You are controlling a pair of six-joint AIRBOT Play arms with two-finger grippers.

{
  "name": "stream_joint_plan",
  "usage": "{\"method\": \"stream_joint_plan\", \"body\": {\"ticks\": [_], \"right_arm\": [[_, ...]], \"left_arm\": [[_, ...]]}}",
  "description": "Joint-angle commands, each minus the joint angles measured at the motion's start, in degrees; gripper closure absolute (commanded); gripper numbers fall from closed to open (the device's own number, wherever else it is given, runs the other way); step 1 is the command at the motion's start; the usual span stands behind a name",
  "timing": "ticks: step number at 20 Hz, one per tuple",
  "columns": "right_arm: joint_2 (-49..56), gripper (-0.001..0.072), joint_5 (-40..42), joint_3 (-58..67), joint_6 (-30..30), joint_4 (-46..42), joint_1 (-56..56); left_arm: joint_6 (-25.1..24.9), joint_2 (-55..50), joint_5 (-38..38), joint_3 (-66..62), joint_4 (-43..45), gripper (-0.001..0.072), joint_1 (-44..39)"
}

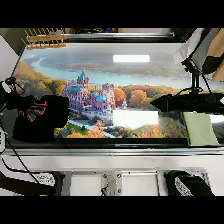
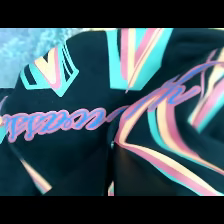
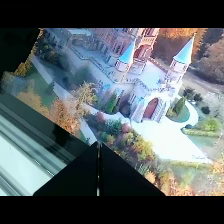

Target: Fold the clothes and pants, and hang the long-sleeved shirts on hangers.

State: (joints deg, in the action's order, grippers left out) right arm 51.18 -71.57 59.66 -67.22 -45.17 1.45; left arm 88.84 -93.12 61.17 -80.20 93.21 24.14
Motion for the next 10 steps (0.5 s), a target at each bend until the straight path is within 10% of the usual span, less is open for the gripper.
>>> {"method": "stream_joint_plan", "body": {"ticks": [1, 10], "right_arm": [[0.04, 0.0696, 0.00, 0.04, -0.02, 0.00, -0.04], [0.39, 0.0696, 3.17, 0.04, -1.33, 4.17, -0.04]], "left_arm": [[-1.62, 6.08, 1.90, -4.39, -8.31, 0.0697, -2.49], [-6.08, 17.05, 2.25, -15.72, -12.33, 0.0698, -38.01]]}}
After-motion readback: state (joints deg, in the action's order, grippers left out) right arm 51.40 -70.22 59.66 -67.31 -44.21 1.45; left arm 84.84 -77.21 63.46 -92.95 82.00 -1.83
